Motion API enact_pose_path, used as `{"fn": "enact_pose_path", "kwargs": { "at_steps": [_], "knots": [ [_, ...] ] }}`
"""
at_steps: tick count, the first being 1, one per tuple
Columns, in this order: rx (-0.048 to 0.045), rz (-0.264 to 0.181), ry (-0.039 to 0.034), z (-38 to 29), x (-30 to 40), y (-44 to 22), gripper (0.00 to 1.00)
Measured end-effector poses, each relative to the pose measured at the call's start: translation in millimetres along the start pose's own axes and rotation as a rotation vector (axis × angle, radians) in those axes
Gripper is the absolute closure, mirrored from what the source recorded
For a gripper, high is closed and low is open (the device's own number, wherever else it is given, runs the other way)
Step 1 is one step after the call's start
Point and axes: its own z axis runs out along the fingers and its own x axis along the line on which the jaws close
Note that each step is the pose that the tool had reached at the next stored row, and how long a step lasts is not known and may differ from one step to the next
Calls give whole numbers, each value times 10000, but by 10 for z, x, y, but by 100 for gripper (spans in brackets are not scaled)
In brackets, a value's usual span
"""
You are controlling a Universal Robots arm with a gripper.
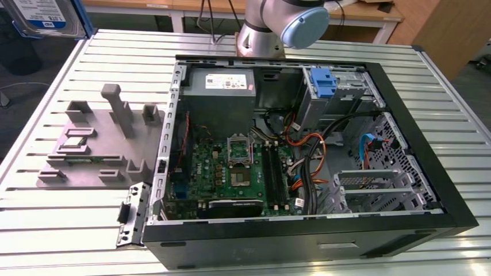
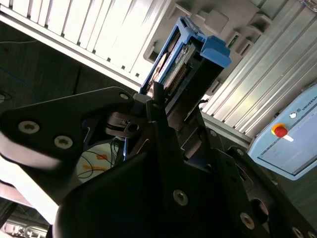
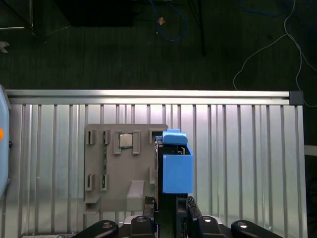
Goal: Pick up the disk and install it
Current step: 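Pick up the disk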
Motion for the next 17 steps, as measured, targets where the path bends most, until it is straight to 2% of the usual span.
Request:
{"fn": "enact_pose_path", "kwargs": {
  "at_steps": [10,17],
  "knots": [
    [-1,1,0,-3,0,0,65],
    [0,0,0,-65,-3,3,65]
  ]
}}
